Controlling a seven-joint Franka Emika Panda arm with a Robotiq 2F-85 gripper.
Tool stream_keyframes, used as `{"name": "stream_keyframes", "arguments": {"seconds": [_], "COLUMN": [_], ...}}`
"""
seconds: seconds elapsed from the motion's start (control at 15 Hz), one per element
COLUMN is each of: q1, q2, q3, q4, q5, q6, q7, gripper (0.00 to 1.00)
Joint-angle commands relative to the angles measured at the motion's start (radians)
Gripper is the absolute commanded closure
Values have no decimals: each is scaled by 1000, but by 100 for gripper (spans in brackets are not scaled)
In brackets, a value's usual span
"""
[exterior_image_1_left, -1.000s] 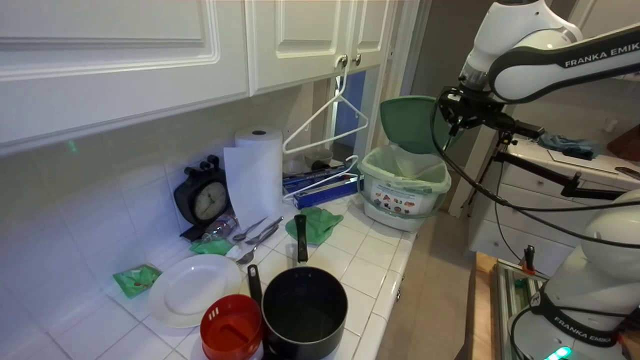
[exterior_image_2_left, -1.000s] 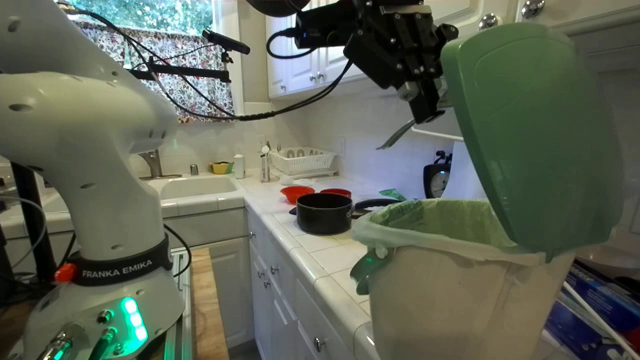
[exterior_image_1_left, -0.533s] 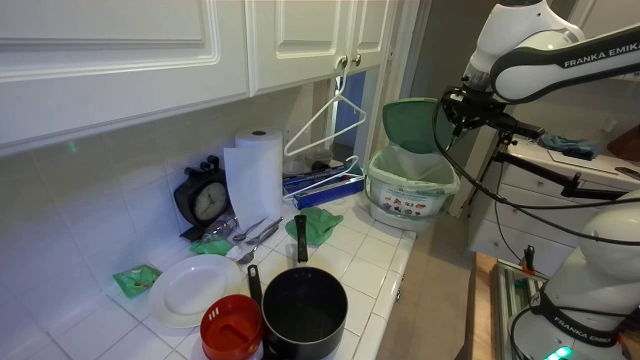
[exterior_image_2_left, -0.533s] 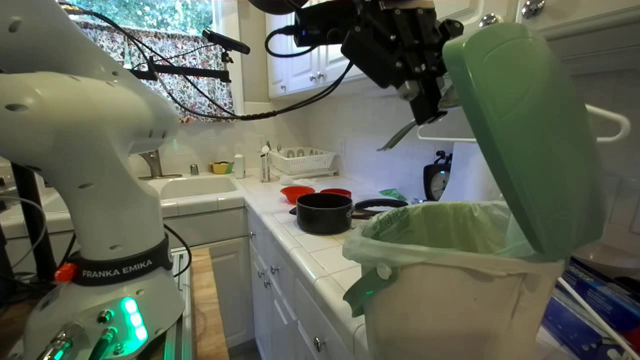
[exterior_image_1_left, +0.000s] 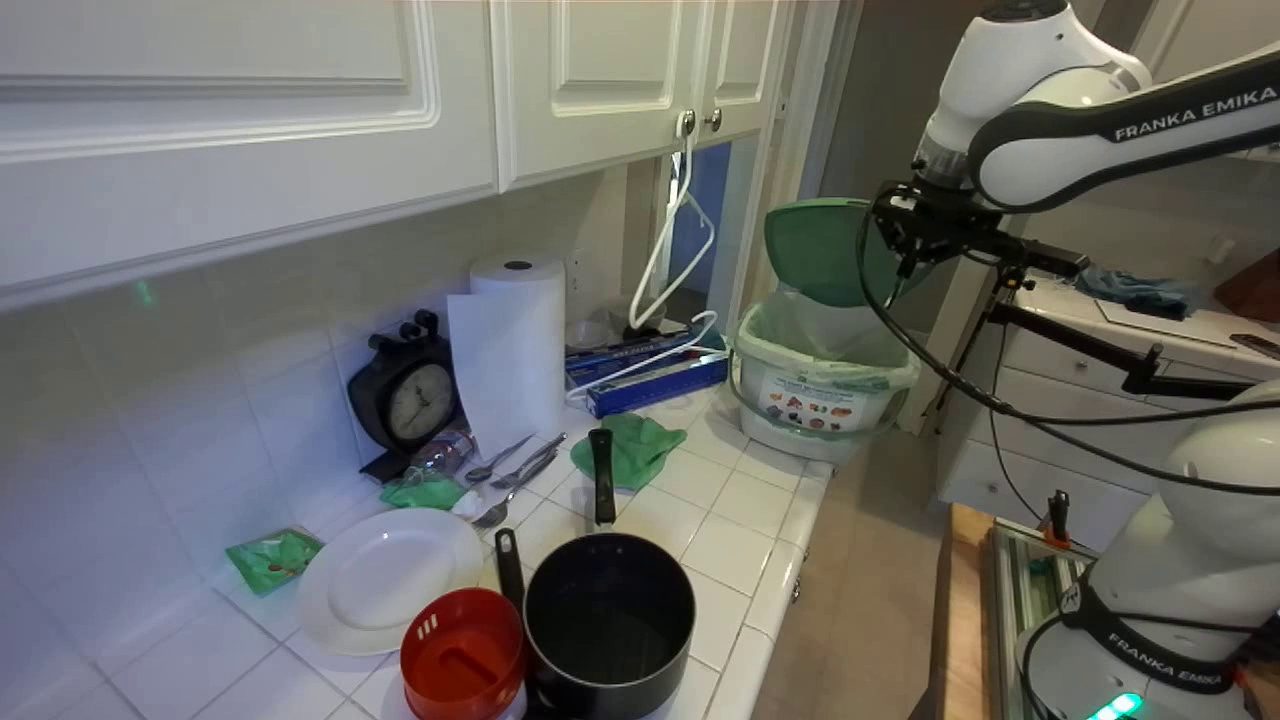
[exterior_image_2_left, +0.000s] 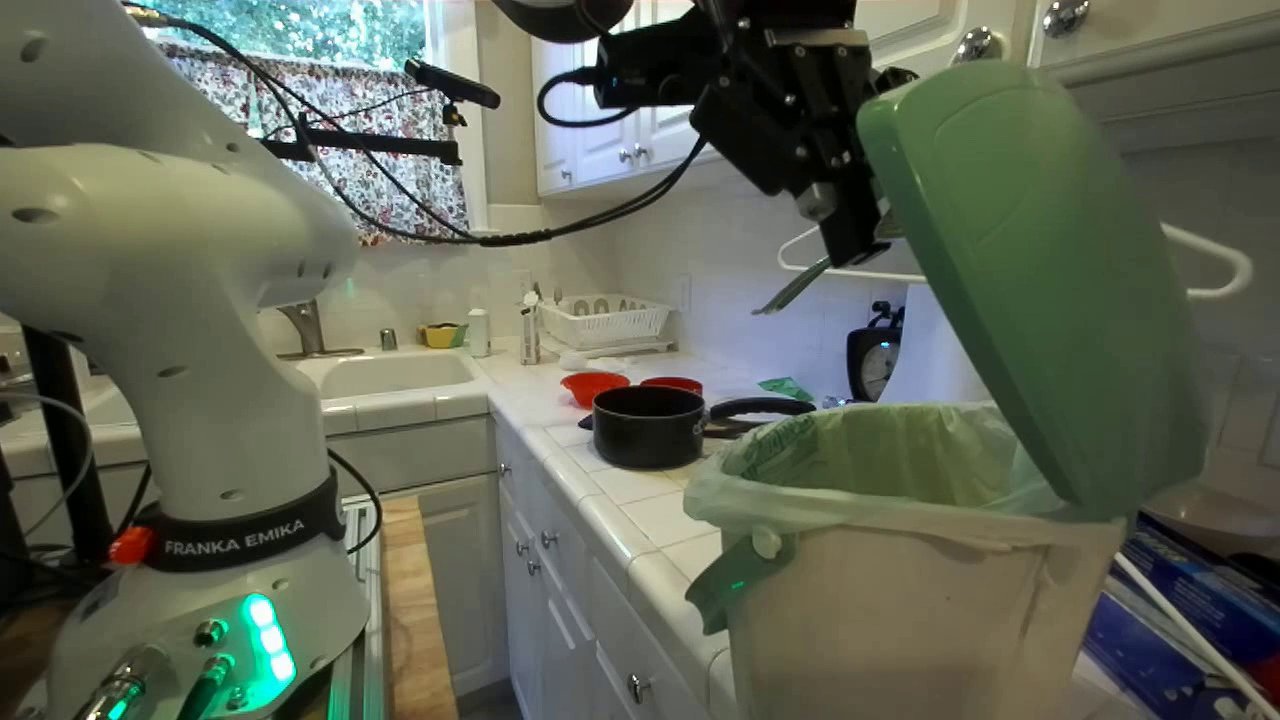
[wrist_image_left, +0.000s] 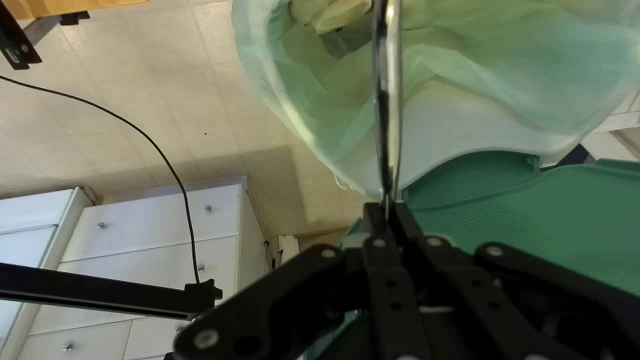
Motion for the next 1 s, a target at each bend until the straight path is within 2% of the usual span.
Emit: {"name": "stream_keyframes", "arguments": {"seconds": [0.0, 0.53, 0.93], "q1": [23, 69, 135], "q2": [52, 109, 164], "q3": [18, 24, 31], "q4": [33, 69, 100], "q5": [-18, -15, 3], "q6": [3, 2, 8], "q7": [17, 16, 7], "gripper": [97, 96, 96]}}
